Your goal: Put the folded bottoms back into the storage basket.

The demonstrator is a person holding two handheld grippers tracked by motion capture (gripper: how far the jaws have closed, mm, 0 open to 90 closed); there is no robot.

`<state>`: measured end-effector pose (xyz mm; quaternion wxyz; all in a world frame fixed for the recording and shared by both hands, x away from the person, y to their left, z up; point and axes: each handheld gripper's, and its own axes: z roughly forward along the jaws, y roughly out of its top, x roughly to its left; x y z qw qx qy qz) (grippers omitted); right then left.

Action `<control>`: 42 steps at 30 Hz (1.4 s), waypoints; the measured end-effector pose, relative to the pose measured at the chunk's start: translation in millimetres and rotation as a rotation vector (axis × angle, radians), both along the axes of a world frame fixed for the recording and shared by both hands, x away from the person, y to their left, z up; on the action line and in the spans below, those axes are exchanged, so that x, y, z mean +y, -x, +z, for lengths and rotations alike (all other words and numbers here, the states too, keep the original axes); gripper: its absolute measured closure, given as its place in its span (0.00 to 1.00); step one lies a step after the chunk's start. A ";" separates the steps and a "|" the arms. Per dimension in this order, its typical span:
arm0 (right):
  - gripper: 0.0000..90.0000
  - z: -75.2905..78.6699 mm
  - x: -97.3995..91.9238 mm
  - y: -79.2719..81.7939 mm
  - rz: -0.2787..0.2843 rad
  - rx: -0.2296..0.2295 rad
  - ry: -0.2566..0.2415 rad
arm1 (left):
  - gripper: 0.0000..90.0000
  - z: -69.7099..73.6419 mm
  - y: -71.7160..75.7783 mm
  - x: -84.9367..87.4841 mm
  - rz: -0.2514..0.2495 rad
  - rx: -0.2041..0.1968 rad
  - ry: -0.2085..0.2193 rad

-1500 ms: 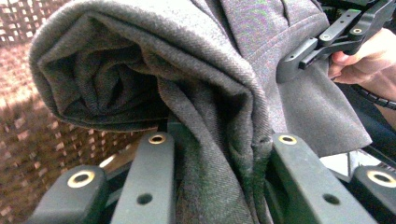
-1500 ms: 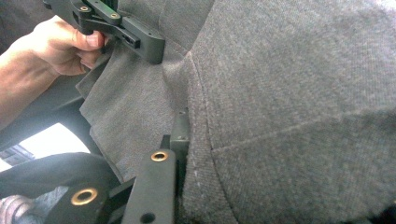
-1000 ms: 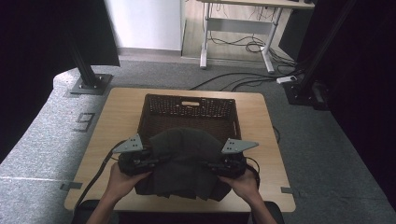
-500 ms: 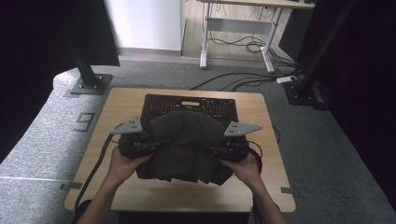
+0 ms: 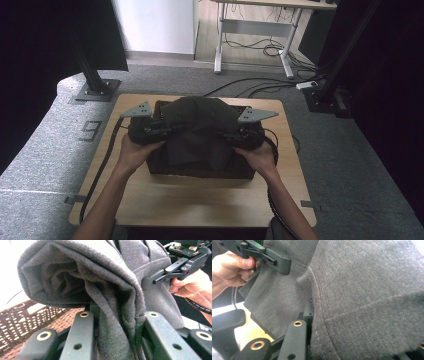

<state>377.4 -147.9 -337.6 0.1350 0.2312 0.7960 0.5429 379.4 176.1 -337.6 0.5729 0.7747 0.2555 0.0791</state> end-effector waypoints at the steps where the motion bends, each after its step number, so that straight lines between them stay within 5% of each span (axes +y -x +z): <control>1: 0.76 0.4 0.8 -3.4 -0.006 -0.003 0.000 | 0.80 0.4 -3.4 0.1 0.002 0.000 0.000; 14: 0.77 -5.2 7.5 -44.4 -0.070 -0.013 0.041 | 0.80 -5.9 -49.5 -4.2 0.039 0.016 -0.022; 23: 0.78 -33.9 10.2 -76.9 -0.112 0.037 0.062 | 0.80 -30.4 -79.6 -12.2 0.057 0.062 -0.083; 32: 0.78 -67.2 17.1 -88.3 -0.117 0.099 0.094 | 0.80 -61.1 -87.7 -10.5 0.066 0.127 -0.128; 42: 0.78 -82.7 38.5 -93.6 -0.109 0.146 0.127 | 0.80 -72.1 -89.5 -0.1 0.089 0.172 -0.194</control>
